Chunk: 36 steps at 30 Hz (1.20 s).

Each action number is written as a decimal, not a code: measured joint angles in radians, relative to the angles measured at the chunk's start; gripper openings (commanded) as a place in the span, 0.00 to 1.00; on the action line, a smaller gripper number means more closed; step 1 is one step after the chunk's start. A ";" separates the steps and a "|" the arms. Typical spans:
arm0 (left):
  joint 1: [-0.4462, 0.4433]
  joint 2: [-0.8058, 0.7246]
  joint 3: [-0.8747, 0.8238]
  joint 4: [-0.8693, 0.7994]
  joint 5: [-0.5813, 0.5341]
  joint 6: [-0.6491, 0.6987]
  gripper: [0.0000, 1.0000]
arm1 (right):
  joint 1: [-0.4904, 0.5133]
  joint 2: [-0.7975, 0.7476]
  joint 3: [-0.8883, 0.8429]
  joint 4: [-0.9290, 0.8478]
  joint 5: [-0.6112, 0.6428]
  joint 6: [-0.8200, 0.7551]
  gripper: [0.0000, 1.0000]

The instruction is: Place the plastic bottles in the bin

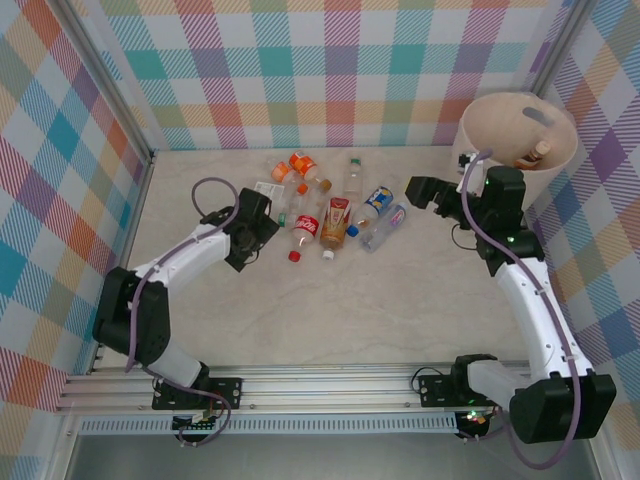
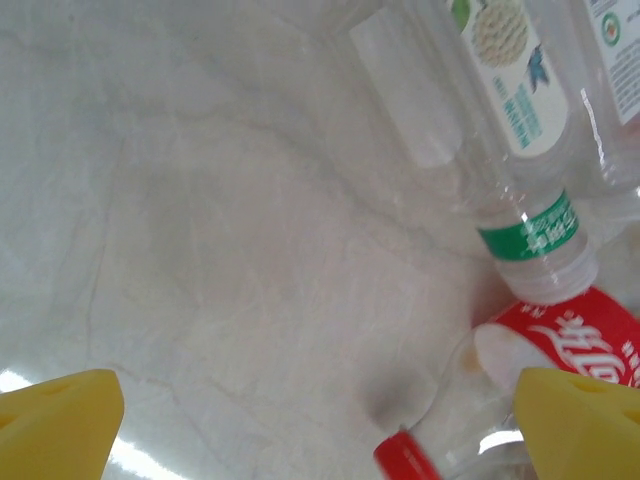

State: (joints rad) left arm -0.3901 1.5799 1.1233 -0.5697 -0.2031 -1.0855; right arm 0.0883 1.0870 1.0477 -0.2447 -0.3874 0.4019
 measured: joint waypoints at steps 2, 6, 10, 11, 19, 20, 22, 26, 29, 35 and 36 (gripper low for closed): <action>0.014 0.039 0.039 0.003 -0.007 0.006 1.00 | 0.011 -0.002 -0.011 -0.002 0.003 -0.002 1.00; 0.029 0.099 0.102 0.009 -0.054 0.008 1.00 | 0.024 -0.026 -0.037 -0.006 0.021 -0.003 1.00; 0.049 0.152 0.146 0.026 -0.115 -0.009 1.00 | 0.025 -0.044 -0.040 -0.016 0.035 -0.015 1.00; 0.058 0.170 0.161 0.030 -0.126 -0.017 1.00 | 0.025 -0.046 -0.040 -0.026 0.037 -0.019 1.00; 0.106 0.316 0.267 0.056 -0.158 -0.074 1.00 | 0.030 -0.062 -0.040 -0.074 0.039 -0.040 1.00; 0.108 0.337 0.279 0.059 -0.156 -0.084 1.00 | 0.030 -0.069 -0.040 -0.075 0.039 -0.043 1.00; 0.113 0.378 0.303 0.070 -0.140 -0.105 1.00 | 0.031 -0.080 -0.040 -0.079 0.039 -0.045 1.00; 0.131 0.459 0.341 0.099 -0.102 -0.132 0.96 | 0.031 -0.088 -0.038 -0.098 0.038 -0.051 1.00; 0.137 0.490 0.348 0.108 -0.093 -0.143 0.92 | 0.031 -0.088 -0.038 -0.116 0.038 -0.052 1.00; 0.137 0.476 0.311 0.144 -0.105 -0.153 0.78 | 0.037 -0.087 -0.038 -0.134 0.032 -0.051 1.00; 0.137 0.467 0.296 0.155 -0.106 -0.148 0.75 | 0.038 -0.087 -0.038 -0.134 0.029 -0.051 1.00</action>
State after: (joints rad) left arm -0.2527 2.0468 1.4193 -0.4145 -0.3088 -1.2335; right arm 0.1265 0.9997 1.0100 -0.3786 -0.3584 0.3504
